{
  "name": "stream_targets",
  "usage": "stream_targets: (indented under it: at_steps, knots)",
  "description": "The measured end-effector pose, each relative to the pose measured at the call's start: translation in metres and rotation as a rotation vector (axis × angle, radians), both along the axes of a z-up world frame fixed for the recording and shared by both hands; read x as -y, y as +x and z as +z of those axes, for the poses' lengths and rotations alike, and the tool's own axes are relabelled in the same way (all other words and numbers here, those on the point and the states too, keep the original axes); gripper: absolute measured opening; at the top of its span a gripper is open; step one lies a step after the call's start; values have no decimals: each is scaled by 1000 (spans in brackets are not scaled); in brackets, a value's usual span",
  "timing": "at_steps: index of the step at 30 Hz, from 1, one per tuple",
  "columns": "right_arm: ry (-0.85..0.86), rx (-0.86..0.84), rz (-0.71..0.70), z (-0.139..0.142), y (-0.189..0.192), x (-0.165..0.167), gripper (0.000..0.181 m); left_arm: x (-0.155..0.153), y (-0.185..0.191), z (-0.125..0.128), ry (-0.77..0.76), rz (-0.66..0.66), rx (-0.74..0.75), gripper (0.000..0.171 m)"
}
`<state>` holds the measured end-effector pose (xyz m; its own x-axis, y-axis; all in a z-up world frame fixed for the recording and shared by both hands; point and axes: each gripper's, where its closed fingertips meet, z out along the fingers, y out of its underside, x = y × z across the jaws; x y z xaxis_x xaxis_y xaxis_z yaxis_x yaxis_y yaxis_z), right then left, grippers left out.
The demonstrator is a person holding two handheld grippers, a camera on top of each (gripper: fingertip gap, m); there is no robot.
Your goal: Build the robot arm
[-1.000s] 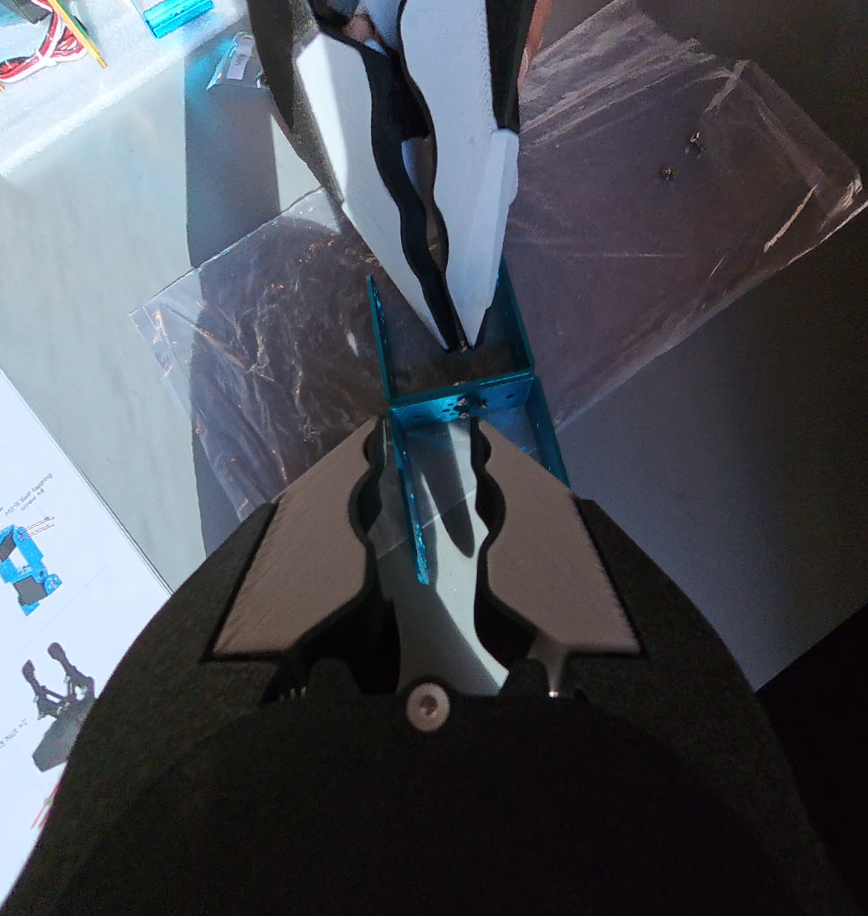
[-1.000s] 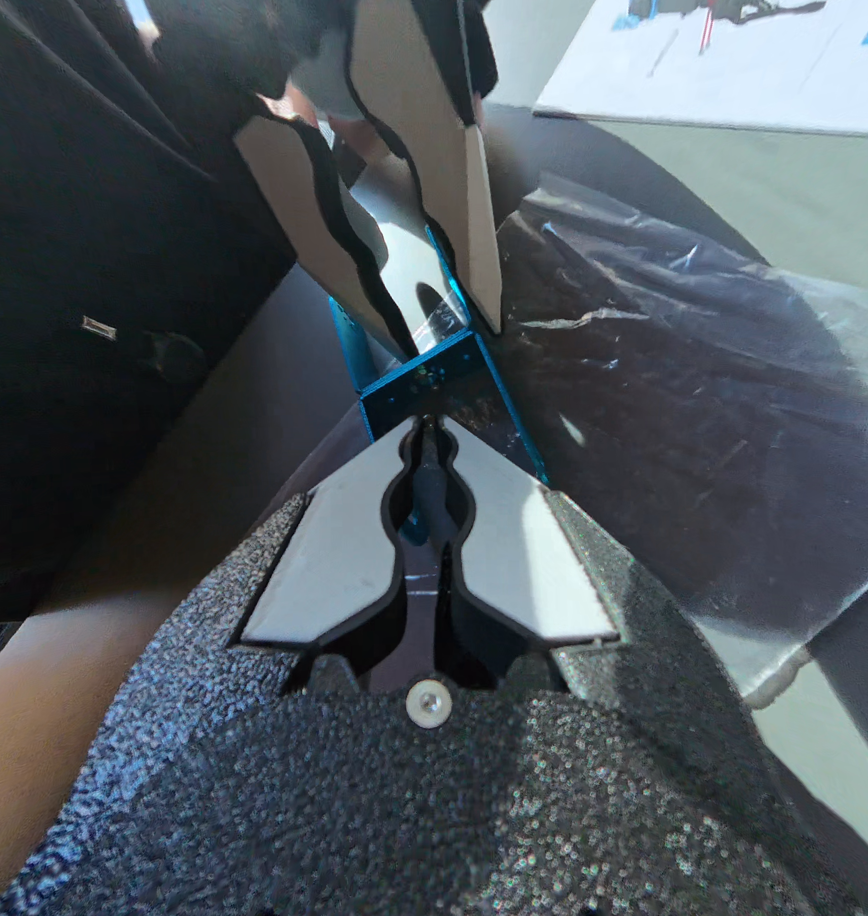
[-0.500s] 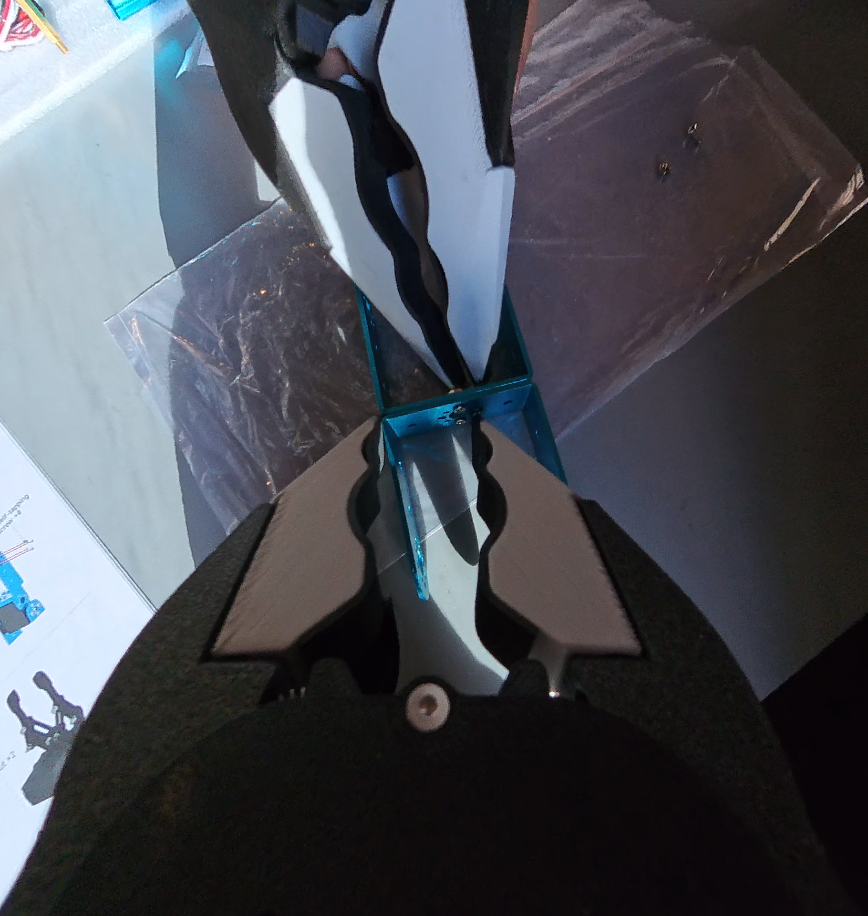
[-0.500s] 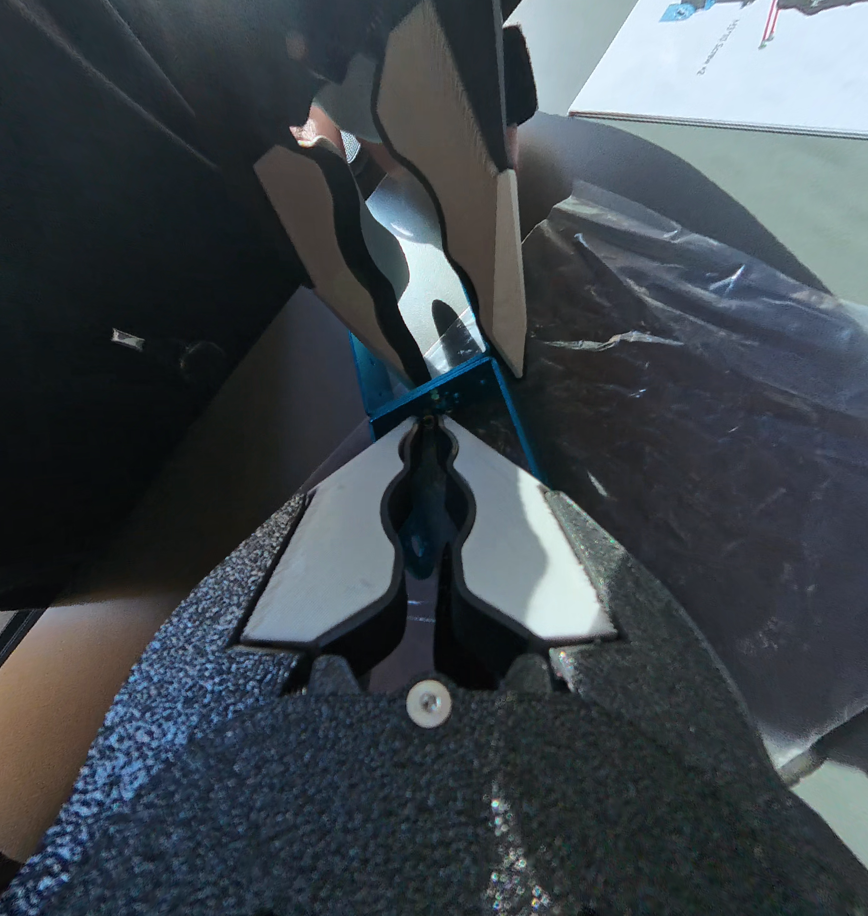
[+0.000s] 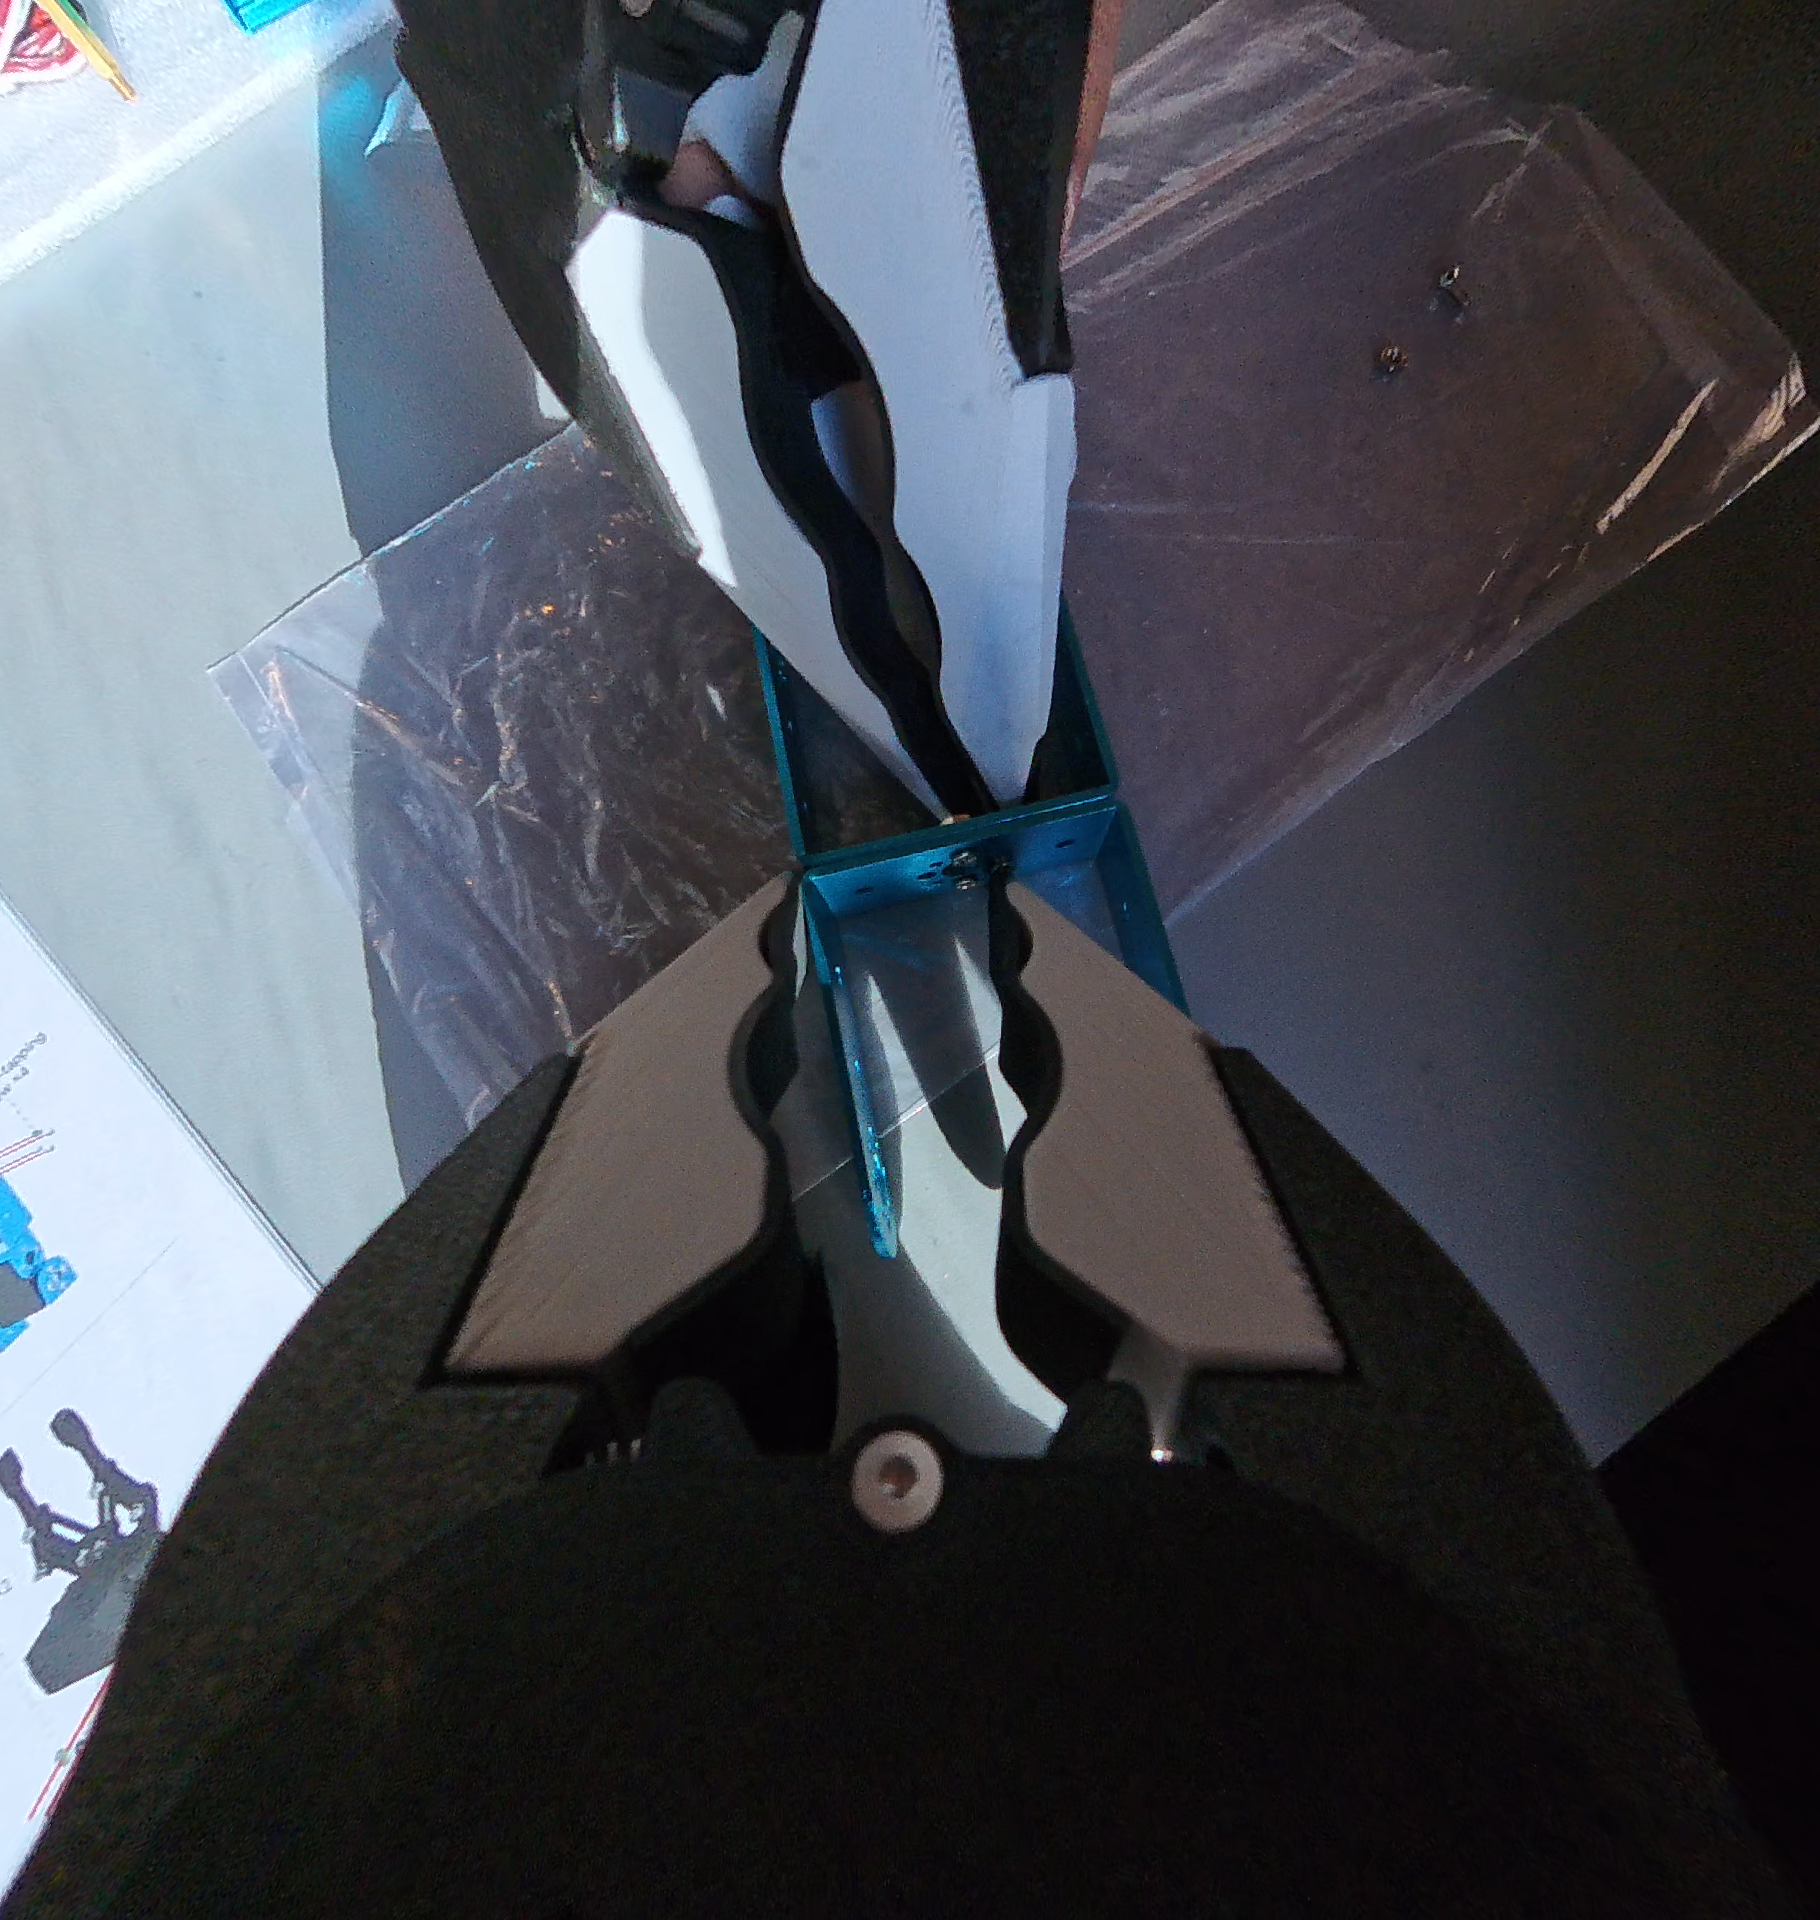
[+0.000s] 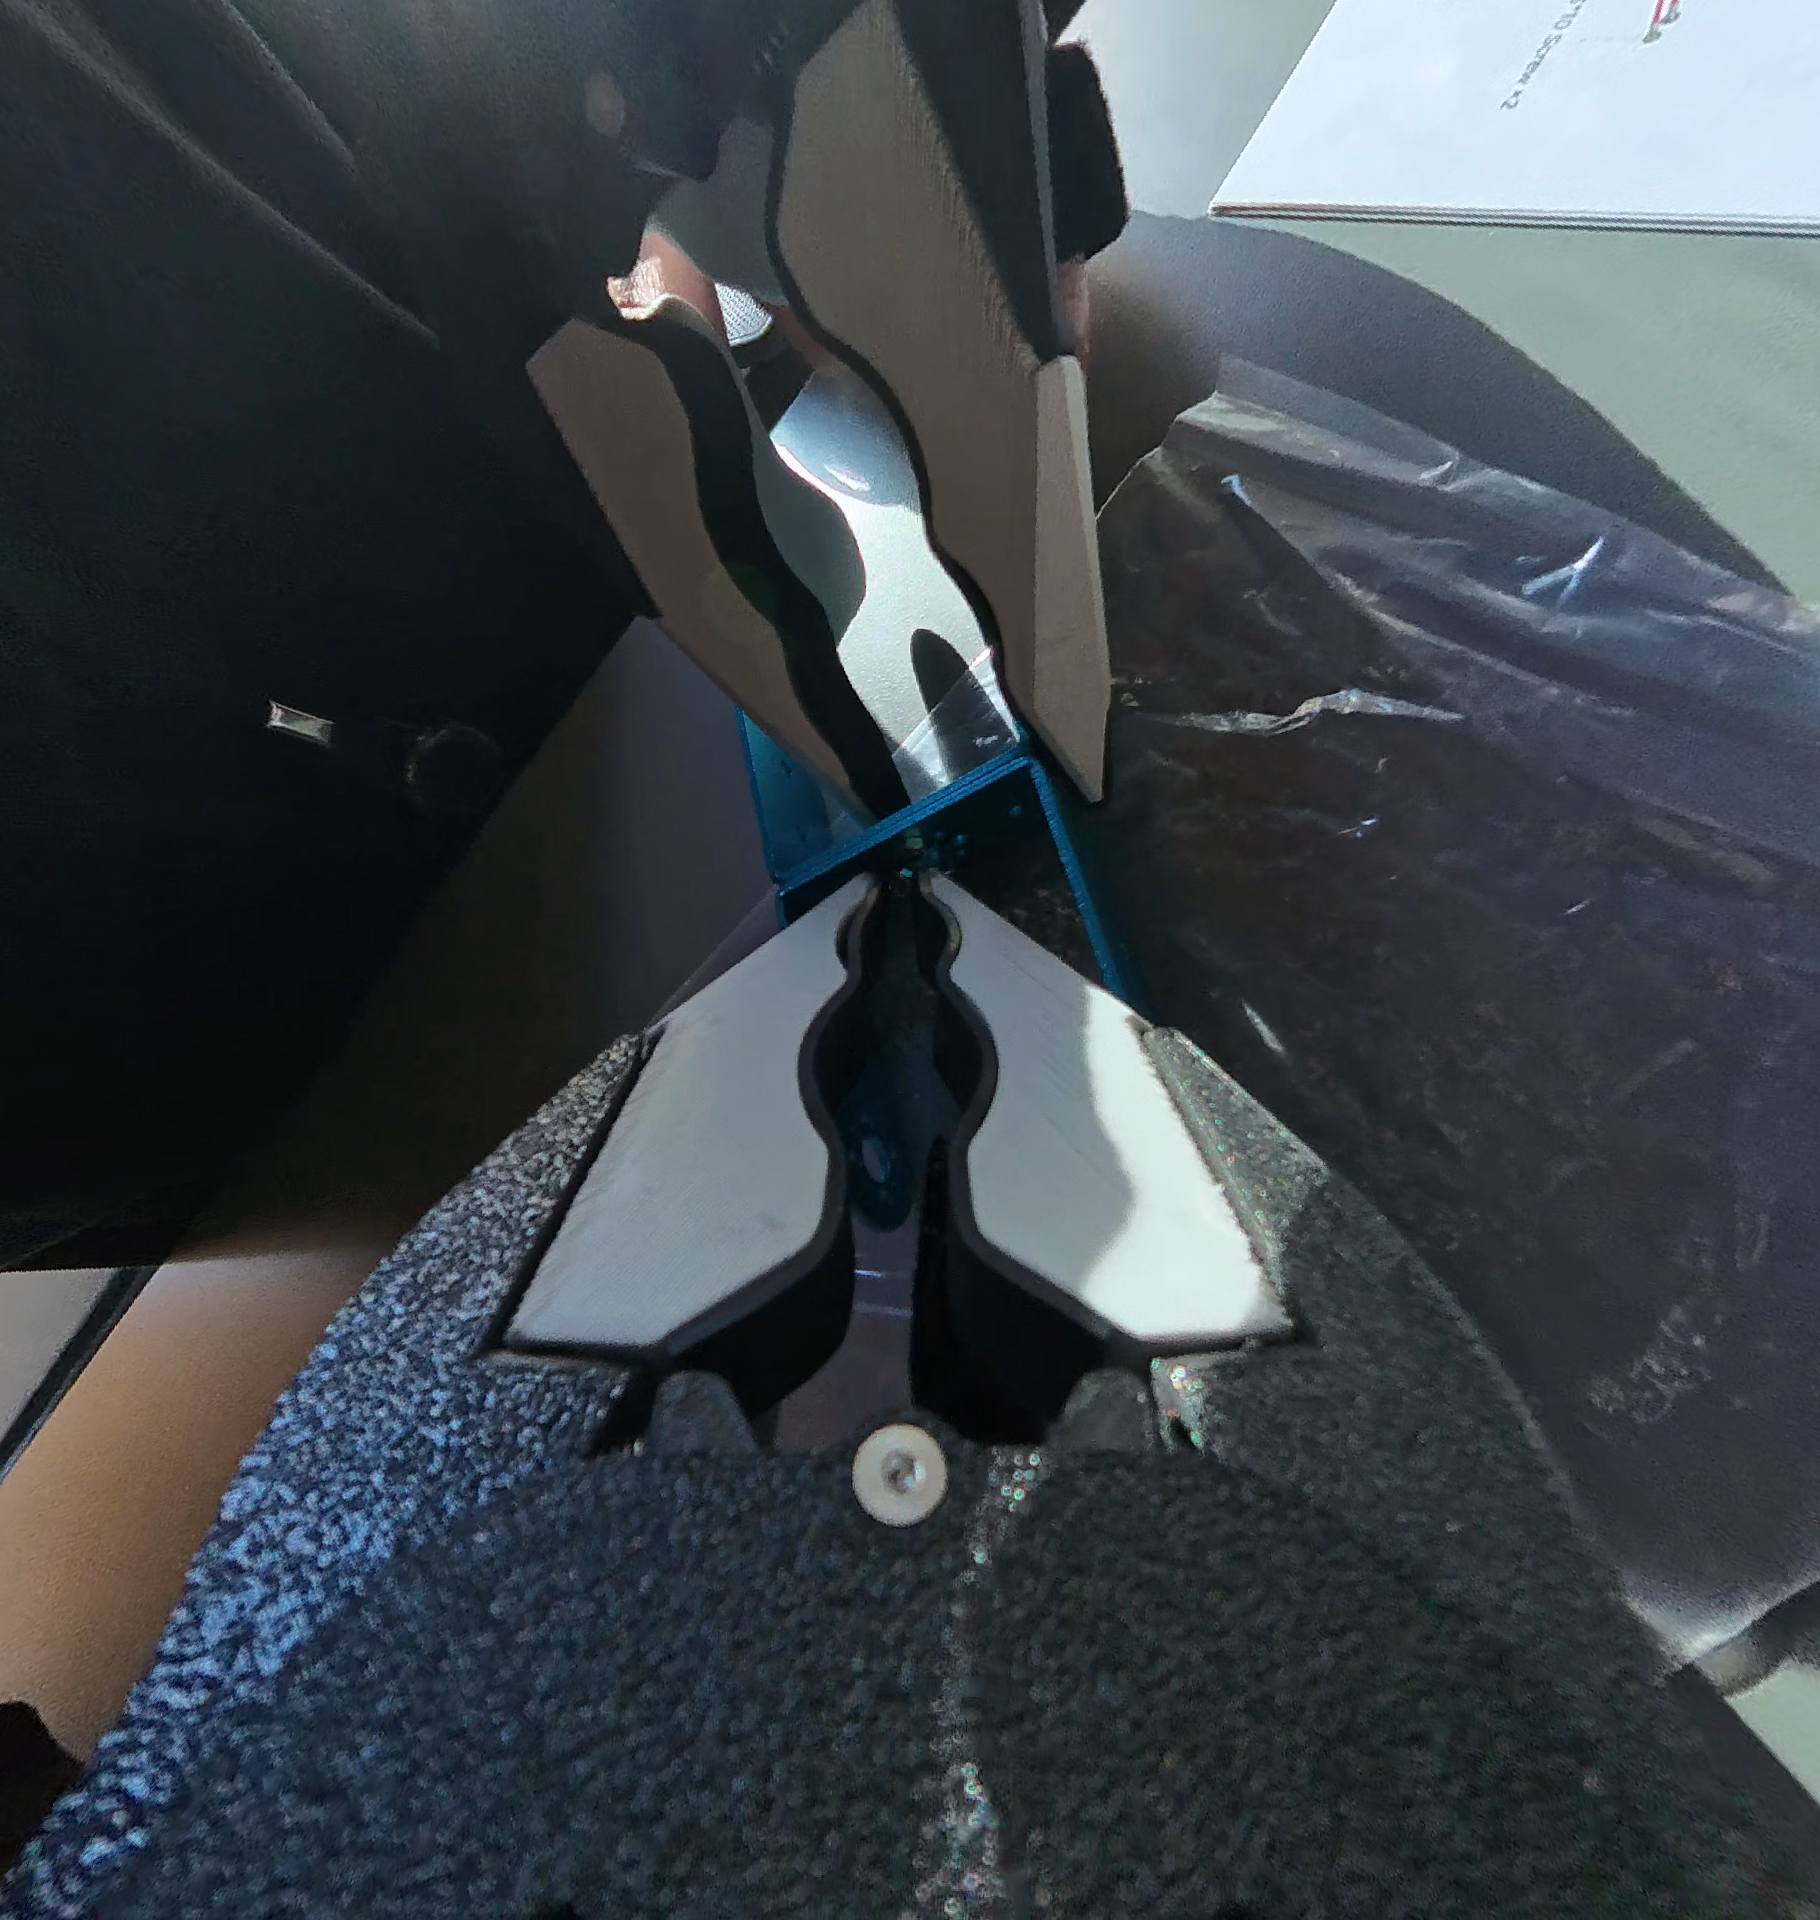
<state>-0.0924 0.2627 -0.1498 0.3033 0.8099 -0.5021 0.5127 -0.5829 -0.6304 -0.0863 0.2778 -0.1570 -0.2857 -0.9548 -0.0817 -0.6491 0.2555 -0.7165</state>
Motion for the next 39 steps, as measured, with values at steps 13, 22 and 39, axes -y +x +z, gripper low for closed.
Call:
stream_targets:
  at_steps: [13,22,39]
  knots:
    - [-8,17,-13,0,0,0,5,0,0,0,15,1,0,34]
    - [4,38,-53,-2,1,-4,12,0,-1,0,14,1,0,34]
    - [15,12,-77,3,3,-7,7,0,-1,-1,13,-1,-5,34]
